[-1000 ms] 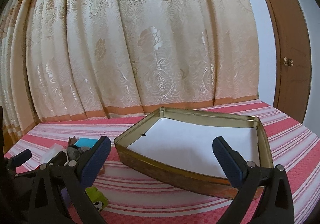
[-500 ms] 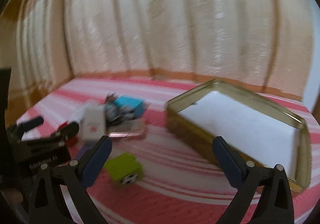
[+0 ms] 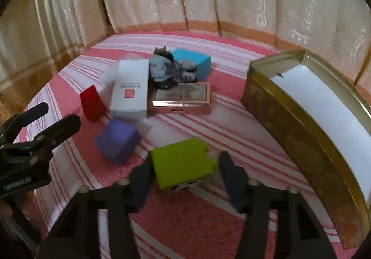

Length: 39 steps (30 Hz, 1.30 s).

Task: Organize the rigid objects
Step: 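Grasp the purple block with the left tool while the right tool grasps the green cube, then carry both blocks over the tin tray and open the right tool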

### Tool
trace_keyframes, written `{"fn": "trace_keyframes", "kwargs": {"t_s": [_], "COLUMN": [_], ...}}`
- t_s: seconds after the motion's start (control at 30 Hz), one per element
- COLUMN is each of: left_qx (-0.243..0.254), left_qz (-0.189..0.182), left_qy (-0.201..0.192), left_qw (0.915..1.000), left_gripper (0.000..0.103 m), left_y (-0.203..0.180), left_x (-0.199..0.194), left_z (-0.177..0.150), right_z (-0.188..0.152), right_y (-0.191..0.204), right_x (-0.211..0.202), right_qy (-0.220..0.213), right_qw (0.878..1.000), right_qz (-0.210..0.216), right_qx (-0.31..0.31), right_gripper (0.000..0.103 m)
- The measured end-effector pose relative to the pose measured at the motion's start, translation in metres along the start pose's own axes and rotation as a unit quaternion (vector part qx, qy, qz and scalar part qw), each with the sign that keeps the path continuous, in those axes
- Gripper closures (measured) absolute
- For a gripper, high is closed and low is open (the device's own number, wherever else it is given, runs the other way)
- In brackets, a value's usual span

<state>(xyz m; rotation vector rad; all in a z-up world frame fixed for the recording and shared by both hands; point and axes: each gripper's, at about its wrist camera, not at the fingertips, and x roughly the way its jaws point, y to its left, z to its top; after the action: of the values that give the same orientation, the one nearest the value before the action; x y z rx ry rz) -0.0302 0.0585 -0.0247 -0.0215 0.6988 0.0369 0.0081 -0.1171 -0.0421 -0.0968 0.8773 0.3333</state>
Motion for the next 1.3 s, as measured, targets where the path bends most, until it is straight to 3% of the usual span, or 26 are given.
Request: {"fn": "trace_keyframes", "kwargs": {"t_s": [0.07,0.2,0.27,0.37,0.47,0.57,0.73,0.97,1.3], "left_qx": [0.003,0.011,0.015,0.029,0.044,0.038,0.041,0.03,0.037], "left_qz": [-0.011,-0.048,-0.059,-0.069,-0.069,-0.07,-0.055,-0.064,-0.058], "left_qy": [0.007,0.031,0.037,0.05,0.07,0.094,0.091,0.086,0.035], "left_qw": [0.9999,0.9983,0.9975,0.9959,0.9942,0.9924,0.9934,0.9939,0.997], "left_gripper": [0.012,0.012,0.024,0.032,0.044,0.049,0.063,0.064,0.064], "left_y": [-0.006,-0.023,-0.033,-0.049,-0.063,-0.068,-0.069,-0.065,-0.071], "left_x": [0.0,0.007,0.009,0.015,0.027,0.039,0.038,0.037,0.013], "left_z": [0.0,-0.001,0.0,0.002,0.004,0.005,0.005,0.004,0.01], "right_z": [0.0,-0.003,-0.002,0.0,0.0,0.0,-0.001,-0.001,-0.003], "right_y": [-0.002,-0.01,-0.018,-0.032,-0.04,-0.042,-0.041,-0.047,-0.054], "right_x": [-0.001,-0.012,-0.024,-0.039,-0.05,-0.053,-0.054,-0.056,-0.071], "right_qy": [0.0,-0.024,-0.053,-0.091,-0.113,-0.121,-0.122,-0.136,-0.172], "right_qw": [1.0,0.999,0.997,0.993,0.99,0.988,0.988,0.985,0.978], "right_qz": [0.001,-0.022,-0.044,-0.058,-0.064,-0.064,-0.063,-0.062,-0.06], "right_qx": [0.0,0.009,0.018,0.044,0.063,0.071,0.07,0.081,0.099], "right_gripper": [0.054,0.054,0.054,0.054,0.054,0.054,0.054,0.054,0.054]}}
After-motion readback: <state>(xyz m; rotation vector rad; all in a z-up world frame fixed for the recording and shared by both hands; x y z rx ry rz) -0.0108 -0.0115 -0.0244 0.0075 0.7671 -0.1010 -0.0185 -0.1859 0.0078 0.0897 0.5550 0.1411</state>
